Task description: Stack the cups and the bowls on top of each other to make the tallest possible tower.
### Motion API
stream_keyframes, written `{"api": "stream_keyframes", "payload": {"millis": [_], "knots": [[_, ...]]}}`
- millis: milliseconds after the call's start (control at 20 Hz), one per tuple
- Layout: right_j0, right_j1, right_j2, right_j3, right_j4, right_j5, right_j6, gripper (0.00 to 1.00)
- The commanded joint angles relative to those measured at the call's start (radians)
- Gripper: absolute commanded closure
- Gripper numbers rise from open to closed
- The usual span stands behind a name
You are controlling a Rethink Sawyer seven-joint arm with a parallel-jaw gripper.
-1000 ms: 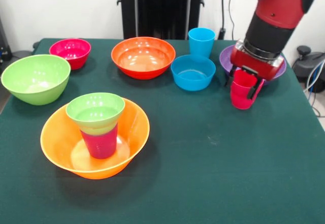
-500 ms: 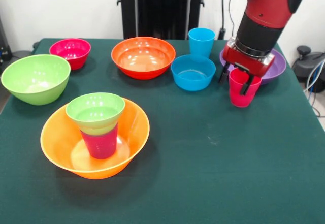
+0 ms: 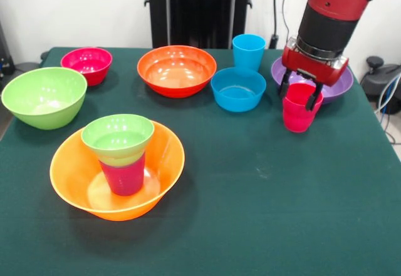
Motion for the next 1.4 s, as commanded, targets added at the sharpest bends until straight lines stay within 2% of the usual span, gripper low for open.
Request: {"api": "stream_keyframes", "payload": {"millis": [50,200,300,450,850,1150,1400], "knots": [[-0.051,-0.041,0.169,0.091,0.015,-0.062,0.025,0.00],[-0.078,-0.058,0.197,0.120,0.007,-0.073,0.006,0.00],[-0.096,-0.059,0.208,0.124,-0.023,-0.075,-0.031,0.00],[-0.161,-0.074,0.267,0.190,-0.069,-0.101,-0.108,0.00],[-0.222,-0.059,0.333,0.286,-0.163,-0.200,-0.105,0.00],[-0.212,-0.024,0.349,0.267,-0.207,-0.223,-0.066,0.00],[-0.252,-0.005,0.410,0.266,-0.224,-0.229,-0.086,0.00]]}}
